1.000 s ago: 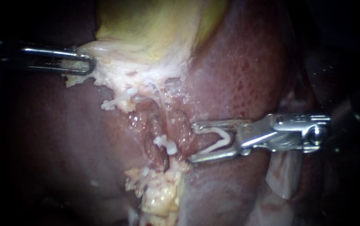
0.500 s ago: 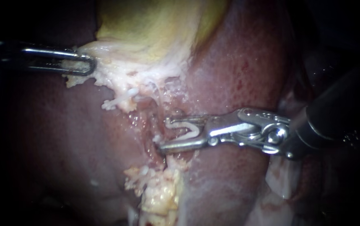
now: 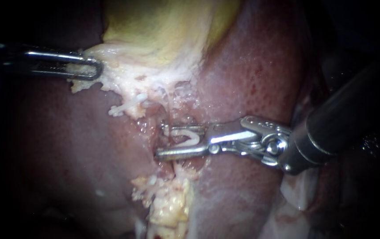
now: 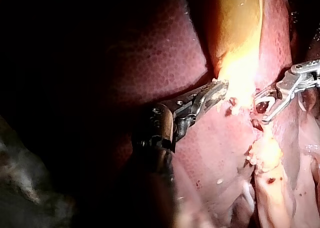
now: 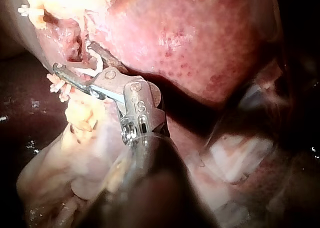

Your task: Clipping second clip right tube

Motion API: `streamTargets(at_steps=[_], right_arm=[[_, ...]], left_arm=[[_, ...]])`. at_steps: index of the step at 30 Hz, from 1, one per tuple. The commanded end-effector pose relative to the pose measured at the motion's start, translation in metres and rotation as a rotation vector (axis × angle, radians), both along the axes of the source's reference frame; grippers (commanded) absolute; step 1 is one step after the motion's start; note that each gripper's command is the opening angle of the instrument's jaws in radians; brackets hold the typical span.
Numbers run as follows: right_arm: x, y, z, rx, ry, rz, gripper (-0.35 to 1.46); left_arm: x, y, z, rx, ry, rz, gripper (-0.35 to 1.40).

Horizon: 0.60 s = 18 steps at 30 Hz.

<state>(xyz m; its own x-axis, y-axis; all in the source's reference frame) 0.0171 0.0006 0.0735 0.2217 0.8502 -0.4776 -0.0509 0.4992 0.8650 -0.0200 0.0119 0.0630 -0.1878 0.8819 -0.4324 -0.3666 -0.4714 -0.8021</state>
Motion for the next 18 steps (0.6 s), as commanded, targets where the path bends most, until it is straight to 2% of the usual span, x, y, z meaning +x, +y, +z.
streamTargets(at_steps=[1, 6, 18], right_arm=[[0.0, 0.0, 0.0, 0.005, 0.003, -0.005, 0.45], [0.0, -0.0002, -0.0002, 0.016, 0.016, -0.025, 0.45], [0.0004, -0.0013, -0.0019, 0.041, 0.105, -0.089, 0.44]], left_arm=[[0.0, 0.0, 0.0, 0.0, 0.0, 0.0, -0.35], [0.0, 0.0, 0.0, 0.0, 0.0, 0.0, -0.35], [0.0, 0.0, 0.0, 0.0, 0.0, 0.0, -0.35]])
